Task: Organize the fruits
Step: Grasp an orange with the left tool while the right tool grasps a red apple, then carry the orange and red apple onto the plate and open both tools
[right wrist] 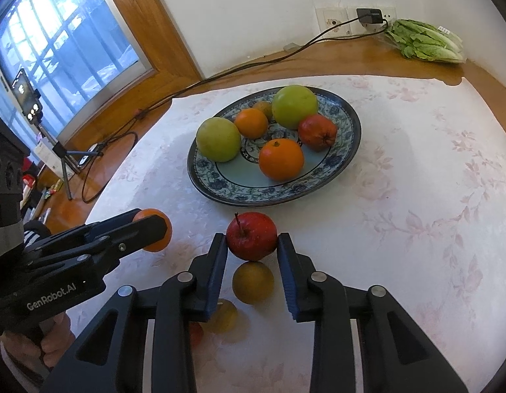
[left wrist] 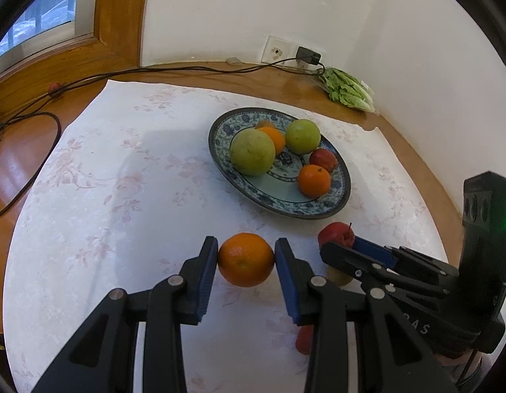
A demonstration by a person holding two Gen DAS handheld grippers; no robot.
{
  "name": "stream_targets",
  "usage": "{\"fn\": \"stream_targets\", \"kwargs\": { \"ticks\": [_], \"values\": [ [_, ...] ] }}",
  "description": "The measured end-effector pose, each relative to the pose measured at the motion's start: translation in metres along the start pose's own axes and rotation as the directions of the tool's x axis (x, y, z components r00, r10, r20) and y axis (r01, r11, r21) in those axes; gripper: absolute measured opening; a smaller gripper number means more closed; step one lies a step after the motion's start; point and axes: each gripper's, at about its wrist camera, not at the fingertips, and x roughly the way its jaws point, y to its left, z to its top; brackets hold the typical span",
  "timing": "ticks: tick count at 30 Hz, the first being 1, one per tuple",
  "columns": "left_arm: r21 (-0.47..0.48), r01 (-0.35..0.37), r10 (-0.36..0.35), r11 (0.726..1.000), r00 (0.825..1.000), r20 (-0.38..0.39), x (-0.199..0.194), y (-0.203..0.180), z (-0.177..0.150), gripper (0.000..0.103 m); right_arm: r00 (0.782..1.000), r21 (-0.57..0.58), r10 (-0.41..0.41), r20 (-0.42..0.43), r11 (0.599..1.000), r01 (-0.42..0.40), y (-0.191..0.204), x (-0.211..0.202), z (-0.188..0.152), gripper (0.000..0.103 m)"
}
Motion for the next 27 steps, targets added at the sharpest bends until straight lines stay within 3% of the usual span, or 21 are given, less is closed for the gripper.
{"fn": "stream_targets", "kwargs": {
  "ticks": [13,27],
  "values": [
    [0.039,0.006,-0.007,0.999,1.000,0.006,-0.006,-0.012,0.016,0.038,0.999,0.036,0.038,0.017,0.999,-0.038,-0.007,-0.018,0.006,0.032],
    [0.099,0.021,-0.019,0.995,1.000,-0.019,0.017,-0.032,0.049,0.038,0.998,-0.002,-0.045,0.046,0.999,0.045,-0.023,-0.027,0.032,0.032]
  ]
}}
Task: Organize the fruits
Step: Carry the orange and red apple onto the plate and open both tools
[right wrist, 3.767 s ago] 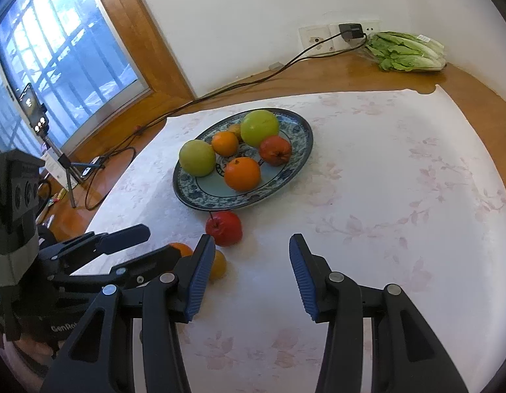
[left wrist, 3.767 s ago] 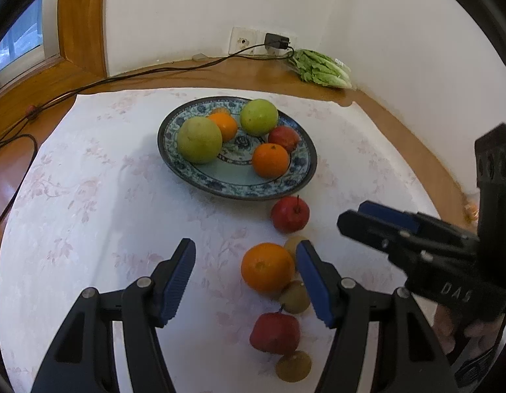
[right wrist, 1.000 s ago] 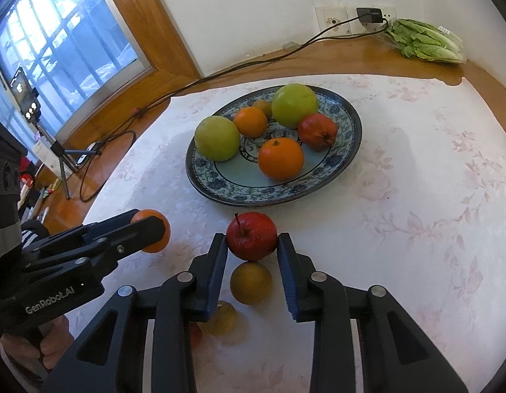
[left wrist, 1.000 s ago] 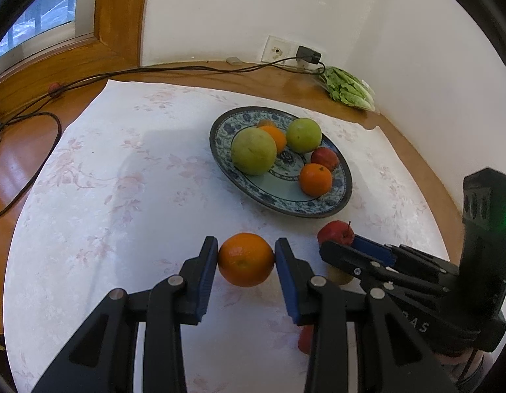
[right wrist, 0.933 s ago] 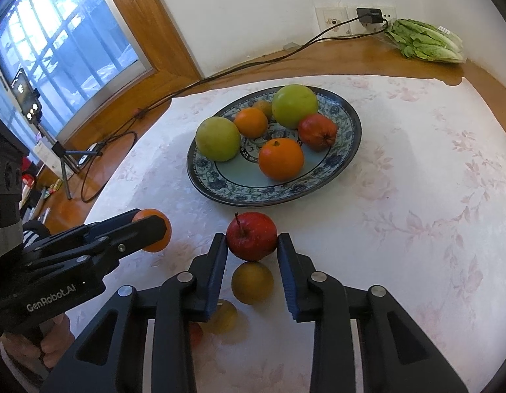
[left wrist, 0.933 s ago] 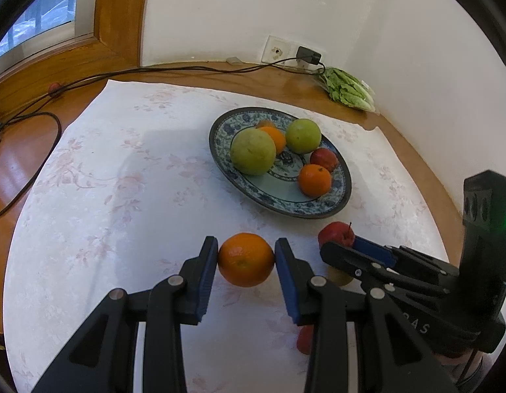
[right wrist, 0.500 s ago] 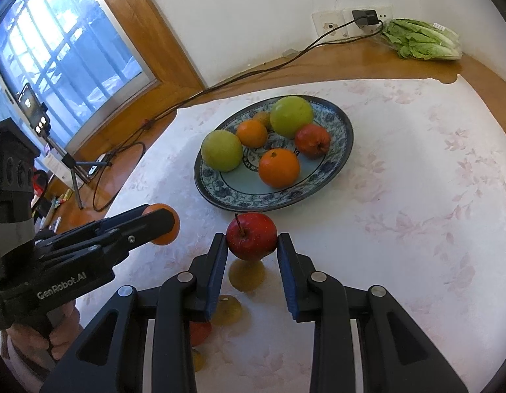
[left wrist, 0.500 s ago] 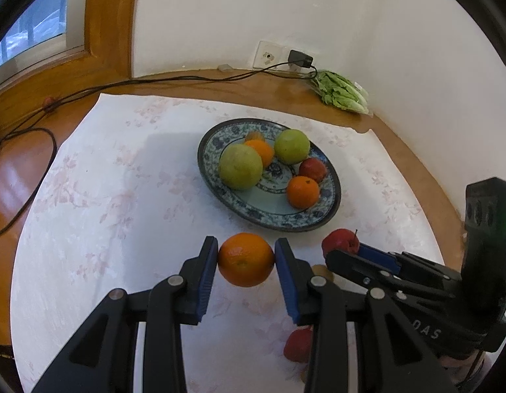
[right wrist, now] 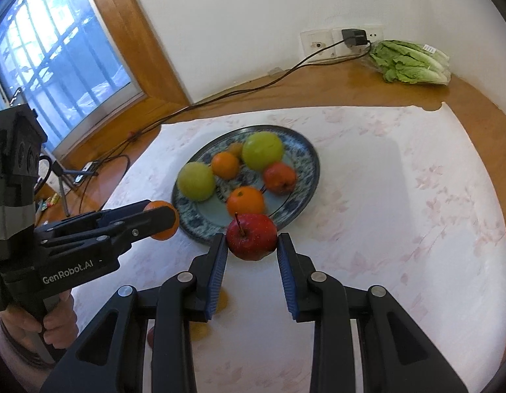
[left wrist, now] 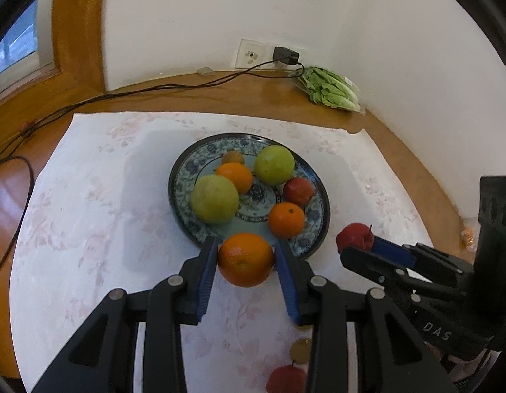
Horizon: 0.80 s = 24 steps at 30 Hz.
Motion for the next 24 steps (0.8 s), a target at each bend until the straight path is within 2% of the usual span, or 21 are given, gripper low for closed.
{"fn": "stream_targets", "kwargs": {
  "ticks": [5,11,24],
  "values": [
    [0.034,-0.016,0.016,0.999,1.000,-0.010,0.015,-0.004,0.009,0.038,1.000,-0.014,-0.024,0.001,1.000,0.024,-0.003,0.006,0.008,0.032],
    [0.016,-0.015,0.015,1.000,1.000,-0.021,0.029,-0.001,0.010,0.038,1.000,-0.009,-0.023,0.005,1.000,0.023,-0.007,0.011,0.013,0.032],
    [0.038,-0.051,0.050,0.998,0.999,0.022,0.045,0.004,0.011,0.038,0.999,-0.027,-0.032,0.014,0.999,0.032,-0.007,0.027,0.013,0.032]
  ]
}}
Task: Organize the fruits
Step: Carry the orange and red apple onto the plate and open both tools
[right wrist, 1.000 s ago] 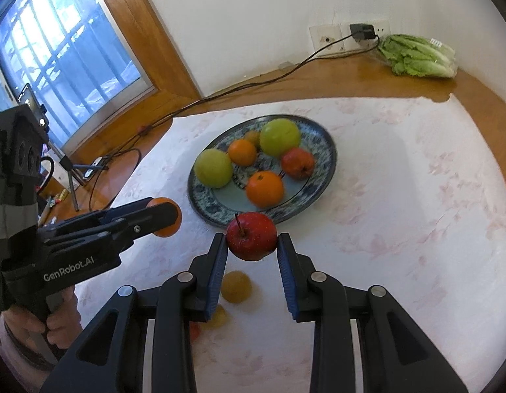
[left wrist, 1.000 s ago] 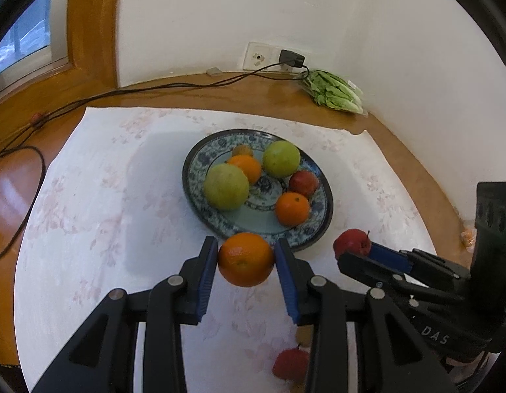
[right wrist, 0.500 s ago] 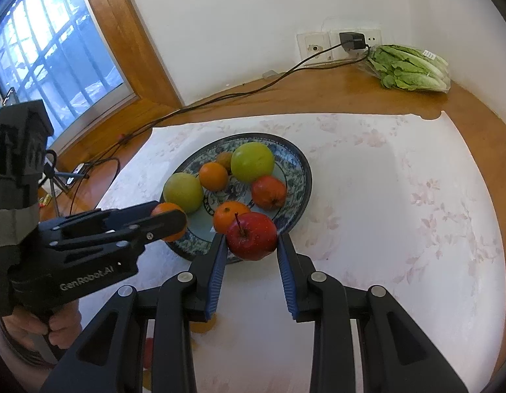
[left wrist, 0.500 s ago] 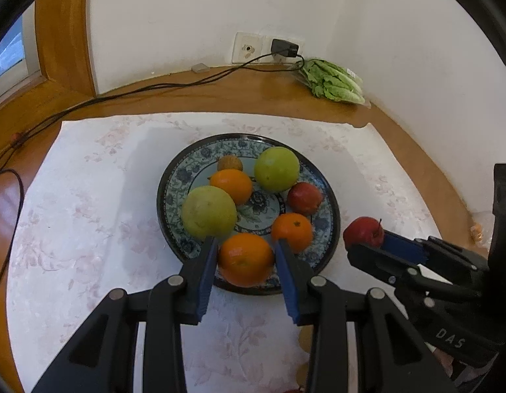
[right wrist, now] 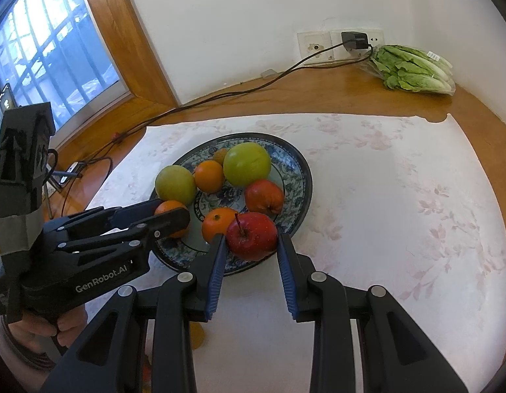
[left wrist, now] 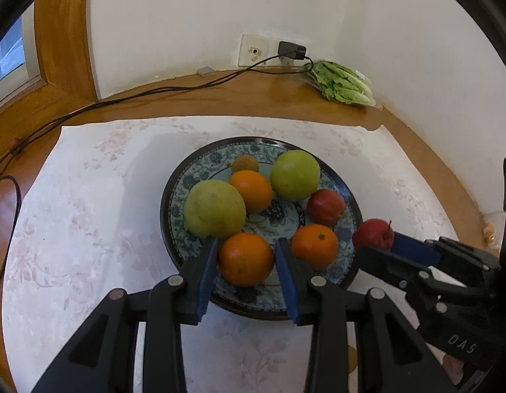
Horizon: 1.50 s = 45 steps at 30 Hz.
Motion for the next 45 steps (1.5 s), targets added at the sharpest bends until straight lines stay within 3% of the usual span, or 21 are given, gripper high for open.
{"fn": "stream_targets", "kwargs": {
  "ticks": [15,30,45],
  "values": [
    [0.007,-0.049,0.048,0.999,0.998,0.038,0.009,-0.005,0.006,0.038,1.000,-0.017,-0.024,0.020,1.000,0.024,-0.004,0.015,0.007,0.032],
    [0.004,-0.046,0.046,0.999,0.998,0.038,0.026,-0.006,0.006,0.038,0.996,-0.035,-0.016,0.083,0.999,0.019,-0.012,0.028,0.014,0.032],
    [-0.001,-0.040,0.040,0.999,0.999,0.034,0.027,-0.004,0.007,0.039,0.996,-0.024,0.000,0.085,1.000,0.002,-0.014,0.029,0.014,0.033]
  ]
}}
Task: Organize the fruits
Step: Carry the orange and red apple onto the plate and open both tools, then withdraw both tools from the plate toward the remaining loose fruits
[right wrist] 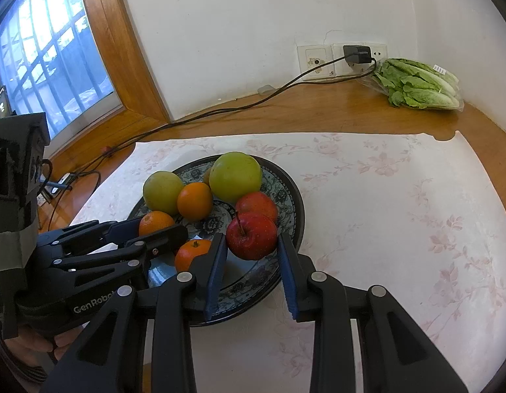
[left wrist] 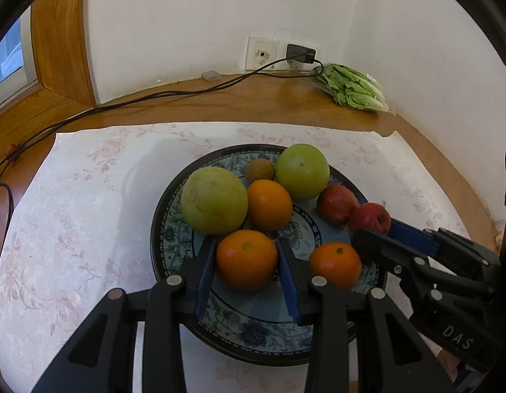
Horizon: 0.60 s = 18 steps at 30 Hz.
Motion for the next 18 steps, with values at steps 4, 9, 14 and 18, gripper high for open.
{"fn": "stream_targets", "kwargs": {
  "ticks": [4,9,14,18],
  "values": [
    [0.001,0.007,-0.007,1.000,1.000,0.000,0.000,-0.001,0.000,0.048,1.000,0.012,0.020,0.003,1.000,-0.020,-0.001,-0.001,-0.002,0.035],
    [0.004,0.007,-0.007,1.000,1.000,-0.007,-0.003,-0.003,-0.001,0.057,0.999,0.021,0.037,0.009,0.999,-0.038,-0.001,-0.004,-0.004,0.038],
    [-0.025,0.022,-0.023,0.999,0.999,-0.026,-0.008,-0.001,0.000,0.058,0.999,0.018,0.043,0.004,0.999,-0.043,0.001,-0.007,-0.004,0.044],
    [-0.031,0.037,-0.038,0.999,0.999,-0.030,-0.017,-0.002,-0.003,0.058,0.999,0.011,0.051,0.000,0.999,-0.051,0.005,-0.013,-0.005,0.050]
  ]
}}
